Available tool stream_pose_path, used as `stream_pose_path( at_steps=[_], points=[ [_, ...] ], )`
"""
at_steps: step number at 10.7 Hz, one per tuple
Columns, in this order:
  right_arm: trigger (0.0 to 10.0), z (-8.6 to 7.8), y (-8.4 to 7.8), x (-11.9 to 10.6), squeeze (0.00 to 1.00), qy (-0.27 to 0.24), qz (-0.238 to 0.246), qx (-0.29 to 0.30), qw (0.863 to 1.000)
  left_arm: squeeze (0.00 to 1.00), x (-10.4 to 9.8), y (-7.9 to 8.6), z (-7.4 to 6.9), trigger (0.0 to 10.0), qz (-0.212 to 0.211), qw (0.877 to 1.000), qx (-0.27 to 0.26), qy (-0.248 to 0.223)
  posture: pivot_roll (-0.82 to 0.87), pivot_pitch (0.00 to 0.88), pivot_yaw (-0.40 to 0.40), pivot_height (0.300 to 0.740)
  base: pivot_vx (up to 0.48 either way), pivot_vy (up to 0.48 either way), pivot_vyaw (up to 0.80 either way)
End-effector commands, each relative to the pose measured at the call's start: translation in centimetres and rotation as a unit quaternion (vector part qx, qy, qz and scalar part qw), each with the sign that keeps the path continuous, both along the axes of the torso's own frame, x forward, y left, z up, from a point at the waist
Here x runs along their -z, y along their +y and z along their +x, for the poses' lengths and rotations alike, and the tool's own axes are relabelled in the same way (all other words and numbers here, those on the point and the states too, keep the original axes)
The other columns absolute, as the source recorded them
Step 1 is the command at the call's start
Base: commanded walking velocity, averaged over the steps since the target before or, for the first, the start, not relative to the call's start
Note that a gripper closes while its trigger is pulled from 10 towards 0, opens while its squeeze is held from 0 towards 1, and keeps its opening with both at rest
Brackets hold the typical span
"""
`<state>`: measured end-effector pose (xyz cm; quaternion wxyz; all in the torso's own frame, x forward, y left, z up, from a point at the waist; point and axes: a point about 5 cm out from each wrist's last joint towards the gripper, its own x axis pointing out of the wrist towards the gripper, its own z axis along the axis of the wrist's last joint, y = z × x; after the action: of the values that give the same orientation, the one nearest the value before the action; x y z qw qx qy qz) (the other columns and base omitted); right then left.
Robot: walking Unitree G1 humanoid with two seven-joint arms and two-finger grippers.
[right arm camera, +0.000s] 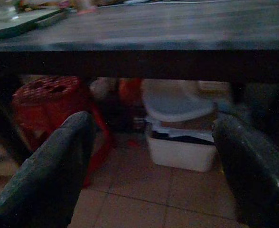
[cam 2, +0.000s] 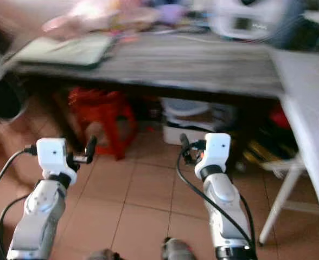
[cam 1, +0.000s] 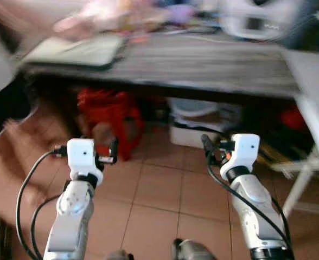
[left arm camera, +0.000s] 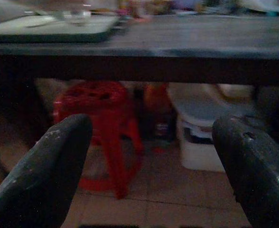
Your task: Setting the table
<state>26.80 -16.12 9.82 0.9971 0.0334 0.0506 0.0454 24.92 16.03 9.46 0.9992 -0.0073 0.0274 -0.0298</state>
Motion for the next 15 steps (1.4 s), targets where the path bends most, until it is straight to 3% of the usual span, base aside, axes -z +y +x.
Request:
stream_pose_path(
  at_steps=[1, 9, 13, 15],
  points=[
    [10.0, 0.0, -0.1, -0.6, 0.0, -0.012, -0.002, -0.002, 1.0, 0.0, -0.1, 0.2, -0.3, 10.0, 0.0, 1.0, 0.002, 0.002, 0.02, 0.071, 0.056, 0.74, 0.0, 0.0, -0.79],
    [10.0, 0.2, 0.0, -1.1, 0.0, -0.024, -0.006, -0.012, 1.0, 0.0, -0.3, 0.4, -0.3, 10.0, 0.0, 1.0, 0.001, 0.002, 0.02, 0.083, 0.053, 0.74, 0.0, -0.333, 0.0],
    [10.0, 0.6, 0.5, -3.5, 0.0, -0.091, -0.073, -0.032, 0.993, 0.0, -1.7, 0.1, -0.2, 10.0, -0.008, 1.0, 0.007, -0.017, 0.03, 0.08, 0.042, 0.74, 0.0, -0.285, 0.0],
    [10.0, 0.7, 0.5, -3.6, 0.0, -0.093, -0.076, -0.027, 0.992, 0.0, -1.6, -0.2, -0.4, 10.0, -0.014, 1.0, 0.004, -0.014, 0.03, 0.081, 0.038, 0.74, 0.0, -0.298, 0.0]
  ],
)
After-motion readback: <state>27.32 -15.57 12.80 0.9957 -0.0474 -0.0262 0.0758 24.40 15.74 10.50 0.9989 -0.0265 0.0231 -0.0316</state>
